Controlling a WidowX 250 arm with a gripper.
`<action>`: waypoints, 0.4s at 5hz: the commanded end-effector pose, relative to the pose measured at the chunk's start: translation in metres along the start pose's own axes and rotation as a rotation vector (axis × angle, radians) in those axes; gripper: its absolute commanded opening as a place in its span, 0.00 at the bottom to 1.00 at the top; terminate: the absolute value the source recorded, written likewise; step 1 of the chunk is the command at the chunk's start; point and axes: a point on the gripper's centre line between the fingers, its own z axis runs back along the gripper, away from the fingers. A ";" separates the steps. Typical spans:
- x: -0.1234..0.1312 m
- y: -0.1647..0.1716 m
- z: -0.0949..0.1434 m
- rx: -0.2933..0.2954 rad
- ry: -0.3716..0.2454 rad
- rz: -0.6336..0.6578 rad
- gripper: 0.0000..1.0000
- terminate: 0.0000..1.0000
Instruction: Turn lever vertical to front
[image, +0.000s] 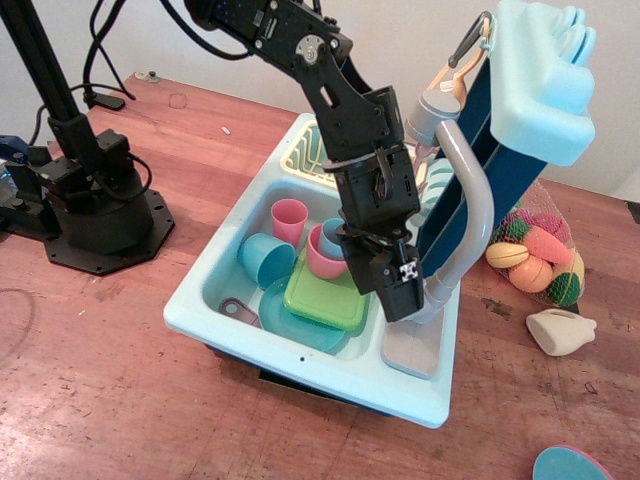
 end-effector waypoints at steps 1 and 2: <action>0.000 0.000 0.000 0.000 0.000 0.000 1.00 0.00; 0.009 -0.007 0.001 -0.002 -0.019 0.003 1.00 0.00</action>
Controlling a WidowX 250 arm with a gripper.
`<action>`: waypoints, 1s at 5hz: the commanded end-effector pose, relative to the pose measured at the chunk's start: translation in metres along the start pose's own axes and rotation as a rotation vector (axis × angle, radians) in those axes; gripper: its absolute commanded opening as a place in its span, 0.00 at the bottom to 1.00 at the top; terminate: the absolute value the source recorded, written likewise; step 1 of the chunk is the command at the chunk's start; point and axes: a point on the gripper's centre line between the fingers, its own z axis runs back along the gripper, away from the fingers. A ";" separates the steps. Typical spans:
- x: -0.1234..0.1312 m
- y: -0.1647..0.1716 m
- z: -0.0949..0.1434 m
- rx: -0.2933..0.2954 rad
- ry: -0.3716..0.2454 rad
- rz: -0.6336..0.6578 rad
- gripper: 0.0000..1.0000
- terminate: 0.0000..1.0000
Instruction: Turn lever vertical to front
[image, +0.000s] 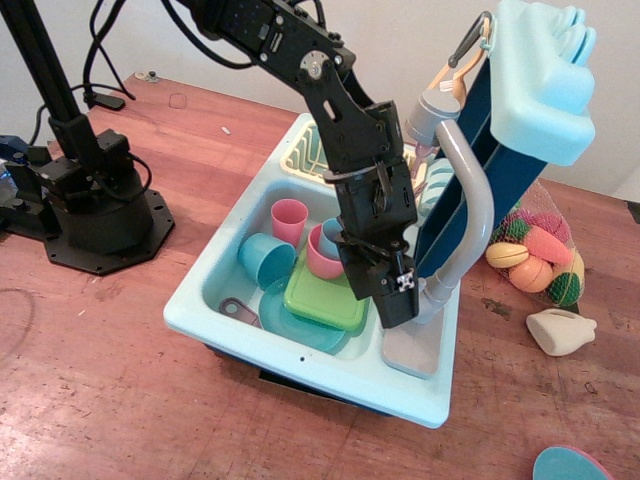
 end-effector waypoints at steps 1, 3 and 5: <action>0.021 -0.019 0.008 -0.023 -0.040 0.001 1.00 0.00; 0.046 -0.028 -0.007 -0.020 -0.071 0.010 1.00 0.00; 0.052 -0.016 -0.015 -0.024 -0.081 0.049 1.00 0.00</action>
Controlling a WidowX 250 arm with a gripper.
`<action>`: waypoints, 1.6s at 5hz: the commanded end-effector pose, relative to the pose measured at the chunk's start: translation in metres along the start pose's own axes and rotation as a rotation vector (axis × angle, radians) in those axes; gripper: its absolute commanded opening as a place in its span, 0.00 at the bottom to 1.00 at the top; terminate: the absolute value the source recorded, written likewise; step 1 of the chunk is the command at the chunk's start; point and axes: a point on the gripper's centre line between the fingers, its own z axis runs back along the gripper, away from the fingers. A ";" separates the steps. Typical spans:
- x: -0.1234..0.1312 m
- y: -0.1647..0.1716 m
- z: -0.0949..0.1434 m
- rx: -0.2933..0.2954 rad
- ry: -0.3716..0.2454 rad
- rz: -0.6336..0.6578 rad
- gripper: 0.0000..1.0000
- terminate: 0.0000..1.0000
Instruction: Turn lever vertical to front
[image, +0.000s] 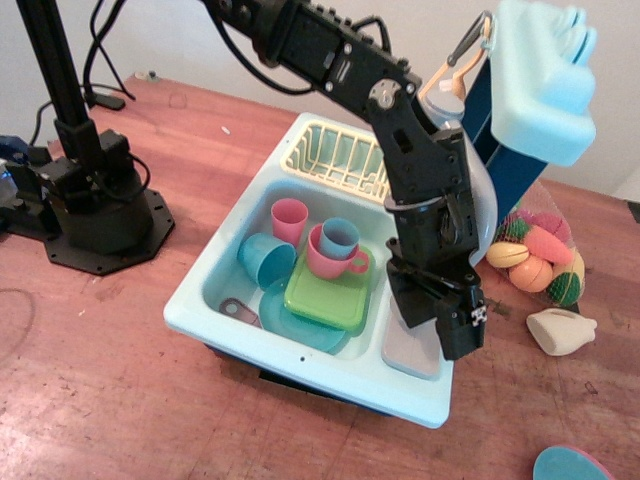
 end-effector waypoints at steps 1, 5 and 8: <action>0.021 0.012 0.014 -0.023 -0.087 0.019 1.00 0.00; -0.009 0.070 0.028 -0.053 -0.276 0.195 1.00 0.00; -0.042 0.097 0.021 -0.082 -0.293 0.316 1.00 0.00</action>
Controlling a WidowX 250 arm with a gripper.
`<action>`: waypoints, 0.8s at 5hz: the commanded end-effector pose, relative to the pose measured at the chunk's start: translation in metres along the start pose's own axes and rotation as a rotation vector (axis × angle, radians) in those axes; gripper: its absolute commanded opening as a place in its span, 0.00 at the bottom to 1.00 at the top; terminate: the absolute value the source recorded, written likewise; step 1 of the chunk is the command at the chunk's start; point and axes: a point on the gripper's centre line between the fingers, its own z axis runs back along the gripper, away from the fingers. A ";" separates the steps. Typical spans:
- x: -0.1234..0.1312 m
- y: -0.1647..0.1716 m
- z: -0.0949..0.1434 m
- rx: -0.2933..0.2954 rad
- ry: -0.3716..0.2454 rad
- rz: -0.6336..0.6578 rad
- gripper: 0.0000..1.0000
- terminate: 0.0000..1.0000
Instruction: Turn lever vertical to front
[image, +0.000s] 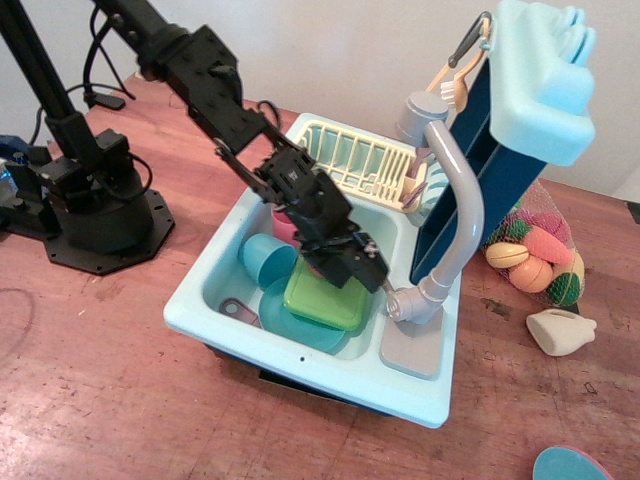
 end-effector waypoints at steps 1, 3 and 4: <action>-0.016 0.005 0.029 -0.007 0.041 -0.027 1.00 0.00; -0.028 0.009 0.071 0.016 0.082 -0.077 1.00 0.00; -0.028 0.009 0.071 0.016 0.082 -0.077 1.00 0.00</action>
